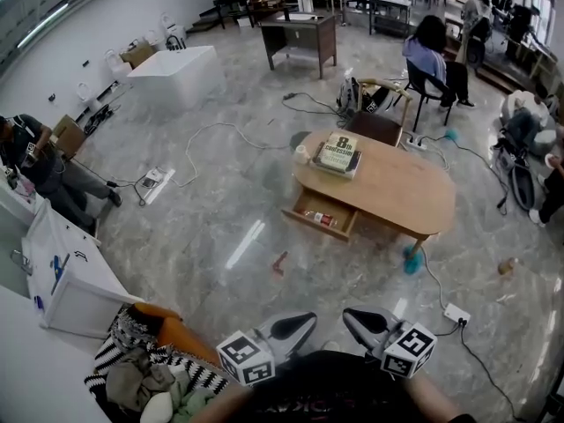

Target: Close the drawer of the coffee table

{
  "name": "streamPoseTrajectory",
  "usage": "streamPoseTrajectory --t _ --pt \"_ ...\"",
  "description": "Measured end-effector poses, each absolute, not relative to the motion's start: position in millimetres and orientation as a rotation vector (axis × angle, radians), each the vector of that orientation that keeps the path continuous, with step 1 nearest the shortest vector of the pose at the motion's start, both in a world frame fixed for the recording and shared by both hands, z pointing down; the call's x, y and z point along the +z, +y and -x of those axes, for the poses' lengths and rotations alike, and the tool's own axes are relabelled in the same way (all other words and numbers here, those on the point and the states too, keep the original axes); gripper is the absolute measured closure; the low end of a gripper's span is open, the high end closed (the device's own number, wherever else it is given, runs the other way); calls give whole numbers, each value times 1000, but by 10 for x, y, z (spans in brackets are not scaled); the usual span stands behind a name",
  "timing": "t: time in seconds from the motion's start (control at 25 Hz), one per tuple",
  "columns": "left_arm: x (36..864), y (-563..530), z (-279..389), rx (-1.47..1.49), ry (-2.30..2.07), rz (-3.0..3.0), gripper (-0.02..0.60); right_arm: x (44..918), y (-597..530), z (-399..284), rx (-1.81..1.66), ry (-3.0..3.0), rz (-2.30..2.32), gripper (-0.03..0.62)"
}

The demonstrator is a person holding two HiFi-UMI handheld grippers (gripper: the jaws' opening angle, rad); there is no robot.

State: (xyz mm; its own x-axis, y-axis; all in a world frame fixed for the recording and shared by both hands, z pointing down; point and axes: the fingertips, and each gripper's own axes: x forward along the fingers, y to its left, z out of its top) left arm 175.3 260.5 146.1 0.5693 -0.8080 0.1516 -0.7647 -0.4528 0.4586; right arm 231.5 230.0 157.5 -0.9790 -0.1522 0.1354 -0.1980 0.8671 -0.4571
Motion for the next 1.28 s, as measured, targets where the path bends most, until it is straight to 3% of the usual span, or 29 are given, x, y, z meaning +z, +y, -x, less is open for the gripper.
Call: streamPoseTrajectory --t 0.84,1.28 --pt "1419 2212 -1407 -40 -1410 -2259 583 1788 1752 -2568 836 -2944 -397 594" --pt "1793 1867 -1108 41 -1349 -2301 583 2008 1369 -2443 783 -2908 -583 594"
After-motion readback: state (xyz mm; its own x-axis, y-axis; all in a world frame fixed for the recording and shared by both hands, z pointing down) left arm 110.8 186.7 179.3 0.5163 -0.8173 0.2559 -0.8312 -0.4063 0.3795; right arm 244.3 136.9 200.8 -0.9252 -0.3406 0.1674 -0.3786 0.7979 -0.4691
